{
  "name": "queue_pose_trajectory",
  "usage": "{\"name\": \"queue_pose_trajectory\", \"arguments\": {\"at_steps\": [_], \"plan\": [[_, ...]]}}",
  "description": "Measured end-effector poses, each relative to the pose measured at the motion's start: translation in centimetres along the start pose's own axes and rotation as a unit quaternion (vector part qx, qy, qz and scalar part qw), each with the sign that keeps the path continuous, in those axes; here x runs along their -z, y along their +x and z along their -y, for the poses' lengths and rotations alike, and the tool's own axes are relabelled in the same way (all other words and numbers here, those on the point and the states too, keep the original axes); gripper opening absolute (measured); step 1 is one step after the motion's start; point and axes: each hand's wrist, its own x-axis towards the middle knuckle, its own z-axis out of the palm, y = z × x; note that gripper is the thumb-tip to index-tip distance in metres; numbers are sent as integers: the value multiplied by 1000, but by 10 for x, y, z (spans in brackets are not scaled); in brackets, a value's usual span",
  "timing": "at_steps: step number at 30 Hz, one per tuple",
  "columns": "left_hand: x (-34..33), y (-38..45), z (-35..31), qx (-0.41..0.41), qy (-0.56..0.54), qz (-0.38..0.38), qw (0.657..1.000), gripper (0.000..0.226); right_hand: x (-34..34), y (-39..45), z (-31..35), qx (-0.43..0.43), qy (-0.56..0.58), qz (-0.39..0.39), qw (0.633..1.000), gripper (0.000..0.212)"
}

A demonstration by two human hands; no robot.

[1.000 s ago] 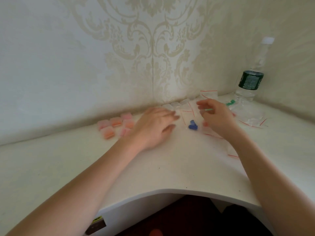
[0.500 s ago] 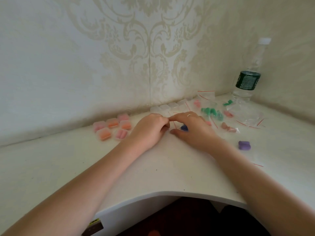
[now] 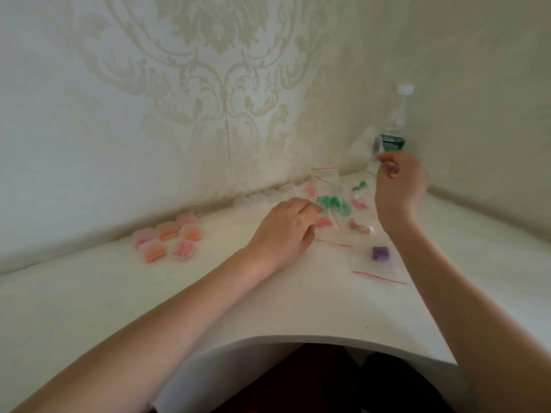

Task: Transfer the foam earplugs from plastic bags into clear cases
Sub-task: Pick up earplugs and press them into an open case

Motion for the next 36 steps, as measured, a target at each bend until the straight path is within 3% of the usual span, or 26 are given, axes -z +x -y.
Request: {"name": "queue_pose_trajectory", "arguments": {"at_steps": [2,5,8,10,15,17,23,29,32,34,36], "plan": [[-10,24,-17,-5,-22,18,1000,34,13,14,-15,5,-84,18,996,33],[-27,64,-50,-4,-25,85,996,47,14,17,-45,22,-178,156,971,33],[-41,85,-74,15,25,200,979,65,11,9,-71,27,-313,316,895,34],[-45,87,-79,43,12,235,971,66,14,7,-74,1,-368,337,867,45],[-29,69,-56,77,-39,143,986,50,17,0,-63,87,-398,169,898,34],[-17,52,-39,85,-19,125,988,48,16,-4,-53,118,-388,142,903,27],[11,-9,-7,122,11,128,984,36,-12,-40,-2,248,-288,164,911,22],[11,-28,18,103,-29,71,992,21,-47,-62,26,204,-111,400,887,25],[11,-31,25,141,-82,8,987,16,-59,-71,22,169,-63,398,899,27],[10,-29,29,167,-119,-35,978,14,-61,-70,17,181,-119,385,897,29],[10,-27,34,196,-167,-81,963,12,-57,-60,12,187,-204,323,905,34]]}}
